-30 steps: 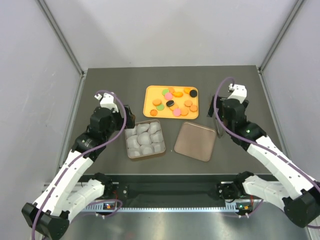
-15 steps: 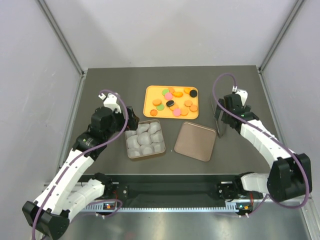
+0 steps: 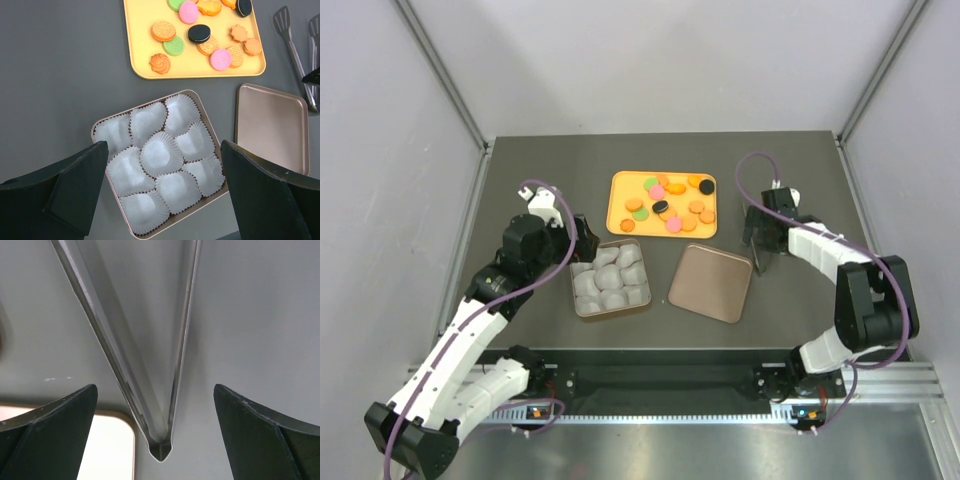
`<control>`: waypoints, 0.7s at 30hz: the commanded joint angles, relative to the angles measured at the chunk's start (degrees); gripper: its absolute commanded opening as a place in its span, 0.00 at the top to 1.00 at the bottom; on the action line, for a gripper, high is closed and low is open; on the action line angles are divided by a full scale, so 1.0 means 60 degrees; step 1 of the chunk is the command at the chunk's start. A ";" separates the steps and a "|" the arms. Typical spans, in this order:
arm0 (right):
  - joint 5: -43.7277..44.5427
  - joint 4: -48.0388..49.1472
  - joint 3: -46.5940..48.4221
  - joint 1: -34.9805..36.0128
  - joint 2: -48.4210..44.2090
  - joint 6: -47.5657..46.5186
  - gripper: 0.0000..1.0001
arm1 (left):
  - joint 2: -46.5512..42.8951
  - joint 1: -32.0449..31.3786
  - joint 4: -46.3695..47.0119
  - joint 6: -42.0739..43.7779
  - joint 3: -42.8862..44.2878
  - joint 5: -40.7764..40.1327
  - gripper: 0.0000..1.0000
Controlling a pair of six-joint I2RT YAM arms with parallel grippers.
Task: Pack the cookies
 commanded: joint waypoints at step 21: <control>-0.0403 0.0555 0.1346 -0.0329 0.1788 -0.0308 0.14 | 0.0252 0.0017 0.0159 -0.0133 0.0201 0.0069 0.01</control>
